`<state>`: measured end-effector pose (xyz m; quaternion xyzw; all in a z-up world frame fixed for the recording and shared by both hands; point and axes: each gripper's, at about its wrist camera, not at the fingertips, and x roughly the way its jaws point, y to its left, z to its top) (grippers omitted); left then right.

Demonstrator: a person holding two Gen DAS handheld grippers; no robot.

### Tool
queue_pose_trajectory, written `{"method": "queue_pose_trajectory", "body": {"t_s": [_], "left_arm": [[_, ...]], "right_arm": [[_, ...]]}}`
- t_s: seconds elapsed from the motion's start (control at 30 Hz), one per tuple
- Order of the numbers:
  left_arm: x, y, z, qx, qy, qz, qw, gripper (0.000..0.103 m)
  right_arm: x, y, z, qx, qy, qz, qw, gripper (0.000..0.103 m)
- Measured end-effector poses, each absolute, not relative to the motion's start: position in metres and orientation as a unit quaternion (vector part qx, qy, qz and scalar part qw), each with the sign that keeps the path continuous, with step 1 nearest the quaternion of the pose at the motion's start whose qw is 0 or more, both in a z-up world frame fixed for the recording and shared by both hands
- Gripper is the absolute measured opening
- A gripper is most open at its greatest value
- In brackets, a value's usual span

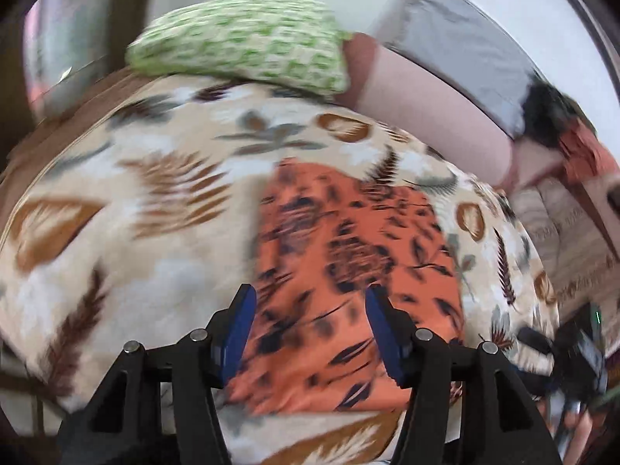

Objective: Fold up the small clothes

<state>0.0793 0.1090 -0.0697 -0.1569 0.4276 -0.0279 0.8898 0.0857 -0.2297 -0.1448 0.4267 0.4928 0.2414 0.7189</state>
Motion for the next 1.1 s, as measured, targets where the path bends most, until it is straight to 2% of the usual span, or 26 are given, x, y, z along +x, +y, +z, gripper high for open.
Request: {"method": "queue_pose_trajectory", "body": {"t_s": [0.07, 0.17, 0.23, 0.37, 0.4, 0.47, 0.5, 0.57, 0.63, 0.73, 0.77, 0.8, 0.9, 0.97, 1.0, 1.07, 1.1], "left_arm": [[0.096, 0.090, -0.076, -0.118, 0.431, -0.037, 0.894, 0.060], [0.123, 0.076, -0.123, -0.071, 0.504, -0.010, 0.861, 0.059], [0.122, 0.072, -0.131, -0.046, 0.492, -0.004, 0.869, 0.061], [0.118, 0.070, -0.130, -0.040, 0.489, -0.006, 0.872, 0.061], [0.119, 0.071, -0.131, -0.043, 0.489, -0.007, 0.871, 0.061], [0.116, 0.072, -0.130, -0.044, 0.488, -0.008, 0.872, 0.061], [0.116, 0.073, -0.131, -0.046, 0.488, -0.010, 0.872, 0.061], [0.119, 0.072, -0.130, -0.050, 0.488, -0.012, 0.871, 0.061], [0.117, 0.072, -0.130, -0.046, 0.486, -0.010, 0.873, 0.061], [0.118, 0.073, -0.130, -0.051, 0.485, -0.013, 0.873, 0.061], [0.118, 0.074, -0.130, -0.055, 0.486, -0.015, 0.872, 0.061], [0.118, 0.077, -0.130, -0.062, 0.487, -0.020, 0.871, 0.061], [0.118, 0.081, -0.131, -0.076, 0.486, -0.027, 0.870, 0.060], [0.119, 0.076, -0.130, -0.068, 0.488, -0.024, 0.870, 0.060], [0.119, 0.076, -0.129, -0.068, 0.488, -0.024, 0.870, 0.061], [0.118, 0.080, -0.129, -0.080, 0.487, -0.028, 0.870, 0.060], [0.118, 0.081, -0.129, -0.081, 0.487, -0.029, 0.869, 0.060]], "right_arm": [[0.117, -0.221, -0.157, 0.431, 0.505, 0.244, 0.707, 0.077], [0.147, -0.194, -0.187, 0.413, 0.544, 0.273, 0.677, 0.075], [0.147, -0.187, -0.208, 0.434, 0.562, 0.266, 0.652, 0.044], [0.138, -0.189, -0.188, 0.400, 0.539, 0.261, 0.694, 0.040], [0.143, -0.188, -0.198, 0.386, 0.558, 0.245, 0.692, 0.047], [0.150, -0.195, -0.197, 0.414, 0.562, 0.252, 0.670, 0.055], [0.153, -0.200, -0.185, 0.410, 0.552, 0.249, 0.682, 0.070], [0.162, -0.207, -0.160, 0.392, 0.511, 0.252, 0.722, 0.080], [0.182, -0.208, -0.154, 0.386, 0.497, 0.258, 0.733, 0.085], [0.230, -0.196, -0.182, 0.421, 0.523, 0.272, 0.689, 0.084], [0.235, -0.194, -0.192, 0.427, 0.533, 0.277, 0.676, 0.075], [0.234, -0.196, -0.194, 0.433, 0.538, 0.269, 0.672, 0.036], [0.223, -0.189, -0.168, 0.376, 0.509, 0.271, 0.725, 0.033], [0.232, -0.189, -0.196, 0.382, 0.553, 0.239, 0.701, 0.036], [0.233, -0.195, -0.206, 0.418, 0.557, 0.244, 0.675, 0.043], [0.230, -0.201, -0.191, 0.407, 0.553, 0.238, 0.687, 0.062], [0.227, -0.201, -0.178, 0.389, 0.544, 0.234, 0.705, 0.078]]}}
